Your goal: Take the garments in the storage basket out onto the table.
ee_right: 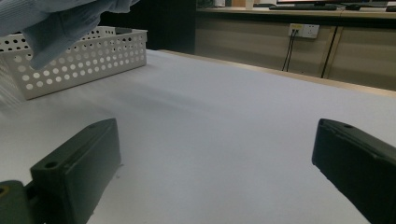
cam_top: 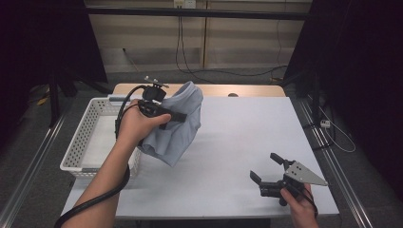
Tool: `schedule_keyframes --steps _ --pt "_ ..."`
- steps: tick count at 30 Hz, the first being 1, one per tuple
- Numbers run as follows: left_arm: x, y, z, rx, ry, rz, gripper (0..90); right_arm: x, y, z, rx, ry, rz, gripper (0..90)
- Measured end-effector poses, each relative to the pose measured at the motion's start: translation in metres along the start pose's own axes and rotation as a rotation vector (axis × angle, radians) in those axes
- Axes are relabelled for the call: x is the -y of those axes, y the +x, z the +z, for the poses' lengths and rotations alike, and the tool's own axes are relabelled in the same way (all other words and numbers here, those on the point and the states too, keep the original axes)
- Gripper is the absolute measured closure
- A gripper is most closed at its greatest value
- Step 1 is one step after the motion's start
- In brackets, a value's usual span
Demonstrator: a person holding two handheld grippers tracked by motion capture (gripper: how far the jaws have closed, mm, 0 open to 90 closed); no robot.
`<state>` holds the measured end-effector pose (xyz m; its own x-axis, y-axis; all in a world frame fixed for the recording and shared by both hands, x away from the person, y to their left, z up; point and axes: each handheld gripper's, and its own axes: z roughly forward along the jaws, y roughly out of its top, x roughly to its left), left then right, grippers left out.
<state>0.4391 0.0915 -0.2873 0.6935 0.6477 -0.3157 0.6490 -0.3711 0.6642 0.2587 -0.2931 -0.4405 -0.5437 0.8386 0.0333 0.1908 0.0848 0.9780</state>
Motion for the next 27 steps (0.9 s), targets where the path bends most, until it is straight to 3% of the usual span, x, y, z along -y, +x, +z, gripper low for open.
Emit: schedule_keyframes --steps 17,27 --pt "0.004 -0.010 0.014 0.025 0.005 0.036 54.4 0.000 -0.001 0.003 -0.003 0.003 0.001 0.9" --pt "0.008 -0.014 0.025 0.035 0.006 0.037 54.4 0.000 -0.002 0.002 -0.005 0.001 -0.002 0.9"
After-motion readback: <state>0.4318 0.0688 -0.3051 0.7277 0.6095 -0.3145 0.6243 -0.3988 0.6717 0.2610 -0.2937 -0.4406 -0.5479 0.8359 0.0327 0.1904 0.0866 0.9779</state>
